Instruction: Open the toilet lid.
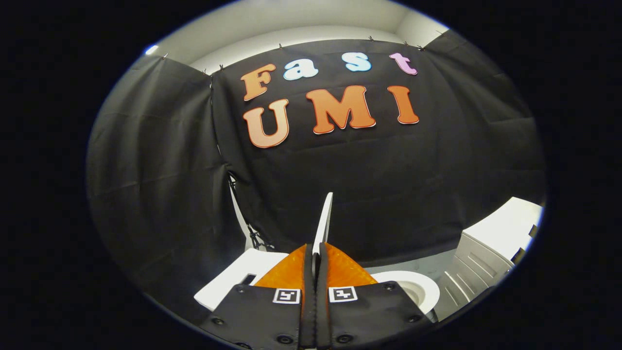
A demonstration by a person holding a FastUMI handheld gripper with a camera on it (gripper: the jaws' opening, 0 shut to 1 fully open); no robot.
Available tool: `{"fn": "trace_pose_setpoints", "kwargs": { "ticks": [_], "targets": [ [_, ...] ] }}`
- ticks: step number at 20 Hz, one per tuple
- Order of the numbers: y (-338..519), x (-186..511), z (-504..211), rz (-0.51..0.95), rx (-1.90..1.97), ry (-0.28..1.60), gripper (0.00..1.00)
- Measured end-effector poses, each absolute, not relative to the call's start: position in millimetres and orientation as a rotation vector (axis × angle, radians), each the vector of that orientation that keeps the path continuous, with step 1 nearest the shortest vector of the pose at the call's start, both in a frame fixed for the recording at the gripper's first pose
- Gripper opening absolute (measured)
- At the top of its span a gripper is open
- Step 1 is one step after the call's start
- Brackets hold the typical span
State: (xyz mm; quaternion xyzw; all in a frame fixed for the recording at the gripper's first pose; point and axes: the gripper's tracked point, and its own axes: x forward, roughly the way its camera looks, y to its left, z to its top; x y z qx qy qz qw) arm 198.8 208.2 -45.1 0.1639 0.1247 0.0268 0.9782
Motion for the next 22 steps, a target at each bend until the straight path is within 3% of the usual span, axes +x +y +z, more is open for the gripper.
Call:
{"fn": "trace_pose_setpoints", "kwargs": {
  "ticks": [22],
  "targets": [
    [382.2, 205.6, -18.2, 0.27, 0.22, 0.217, 0.08]
  ]
}}
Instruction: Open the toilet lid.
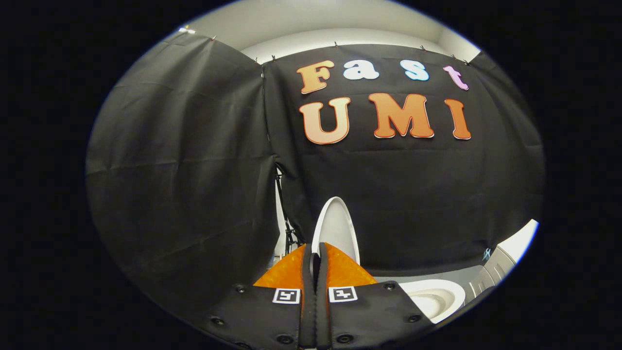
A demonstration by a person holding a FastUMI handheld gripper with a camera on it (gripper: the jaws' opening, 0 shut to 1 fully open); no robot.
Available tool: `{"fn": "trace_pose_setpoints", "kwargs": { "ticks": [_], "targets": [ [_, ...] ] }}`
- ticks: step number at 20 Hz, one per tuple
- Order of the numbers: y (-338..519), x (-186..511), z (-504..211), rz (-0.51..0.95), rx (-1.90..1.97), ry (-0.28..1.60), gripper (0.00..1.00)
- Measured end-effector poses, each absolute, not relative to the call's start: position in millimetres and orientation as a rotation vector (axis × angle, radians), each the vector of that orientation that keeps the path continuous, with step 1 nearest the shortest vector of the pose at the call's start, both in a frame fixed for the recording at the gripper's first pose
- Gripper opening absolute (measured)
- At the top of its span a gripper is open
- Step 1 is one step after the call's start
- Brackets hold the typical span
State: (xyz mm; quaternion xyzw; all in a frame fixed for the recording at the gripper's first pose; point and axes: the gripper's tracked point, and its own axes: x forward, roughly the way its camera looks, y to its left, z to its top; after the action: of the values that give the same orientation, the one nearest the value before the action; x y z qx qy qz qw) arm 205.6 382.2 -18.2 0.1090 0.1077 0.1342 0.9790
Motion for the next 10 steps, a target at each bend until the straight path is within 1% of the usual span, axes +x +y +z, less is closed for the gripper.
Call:
{"fn": "trace_pose_setpoints", "kwargs": {
  "ticks": [4, 10],
  "targets": [
    [418.0, 204.0, -22.0, 0.317, 0.159, 0.233, 0.08],
    [445.6, 200.7, -23.5, 0.34, 0.124, 0.239, 0.08]
  ]
}}
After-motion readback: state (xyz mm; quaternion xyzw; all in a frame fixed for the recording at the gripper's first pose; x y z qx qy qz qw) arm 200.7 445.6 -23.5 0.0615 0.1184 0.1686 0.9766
